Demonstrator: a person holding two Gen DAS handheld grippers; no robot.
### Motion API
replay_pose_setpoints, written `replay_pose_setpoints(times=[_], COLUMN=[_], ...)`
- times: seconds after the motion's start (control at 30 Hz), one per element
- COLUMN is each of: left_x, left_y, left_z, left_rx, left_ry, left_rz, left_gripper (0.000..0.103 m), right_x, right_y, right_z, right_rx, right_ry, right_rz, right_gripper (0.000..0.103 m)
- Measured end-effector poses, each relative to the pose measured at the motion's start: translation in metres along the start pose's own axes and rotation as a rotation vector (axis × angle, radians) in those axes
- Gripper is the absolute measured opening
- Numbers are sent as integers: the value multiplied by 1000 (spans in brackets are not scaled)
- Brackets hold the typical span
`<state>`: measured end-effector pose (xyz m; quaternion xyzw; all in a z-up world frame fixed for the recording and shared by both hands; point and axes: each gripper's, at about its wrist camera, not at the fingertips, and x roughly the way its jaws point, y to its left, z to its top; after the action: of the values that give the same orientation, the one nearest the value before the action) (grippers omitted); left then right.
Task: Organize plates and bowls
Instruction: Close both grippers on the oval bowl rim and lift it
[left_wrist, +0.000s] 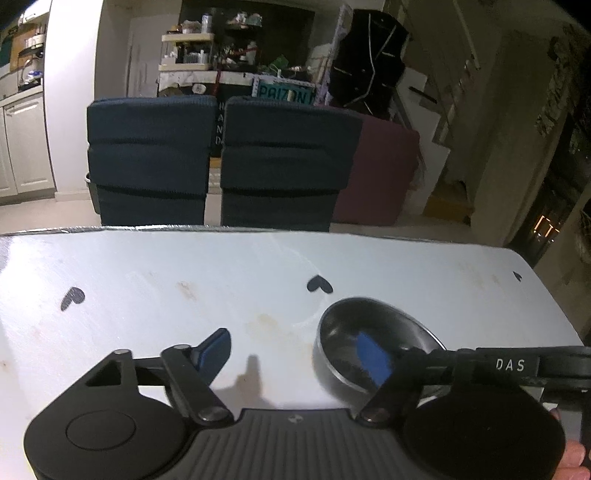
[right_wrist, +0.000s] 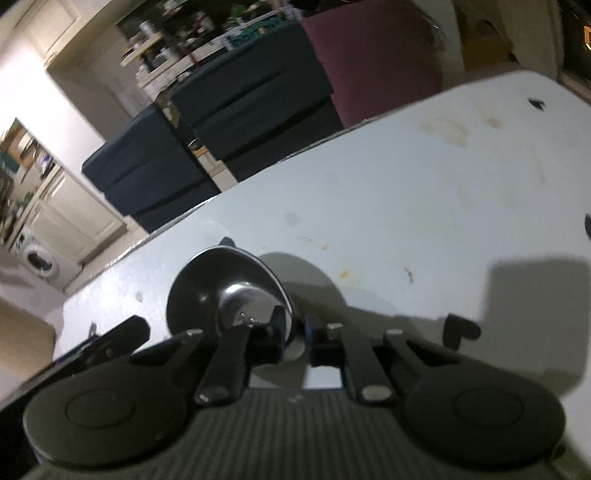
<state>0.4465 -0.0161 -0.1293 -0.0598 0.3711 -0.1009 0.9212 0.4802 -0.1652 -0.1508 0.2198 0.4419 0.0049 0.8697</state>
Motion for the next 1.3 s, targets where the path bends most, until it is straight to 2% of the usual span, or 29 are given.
replay_pose_setpoints(times=[0.4, 0.53, 0.73, 0.87, 1.0, 1.17, 1.3], left_x=[13, 14, 14, 15, 14, 2, -14], left_y=[1, 1, 4, 4, 3, 0, -8], left_z=[-10, -10, -9, -10, -9, -5, -1], left_rx=[7, 16, 13, 2, -9, -8, 5], left_ry=[101, 117, 145, 173, 176, 156, 136], left_rz=[2, 12, -18, -38, -37, -44, -48], left_gripper=[45, 27, 19, 12, 10, 8, 7], right_x=[-1, -4, -4, -2, 2, 1, -13], right_y=[14, 20, 21, 23, 29, 32, 32], right_z=[0, -4, -4, -4, -8, -11, -10], right_rx=[-239, -335, -334, -311, -338, -343, -345], right_ry=[34, 58, 64, 99, 117, 78, 42], right_rz=[7, 36, 38, 23, -2, -35, -33], right_gripper=[7, 6, 7, 13, 13, 8, 7])
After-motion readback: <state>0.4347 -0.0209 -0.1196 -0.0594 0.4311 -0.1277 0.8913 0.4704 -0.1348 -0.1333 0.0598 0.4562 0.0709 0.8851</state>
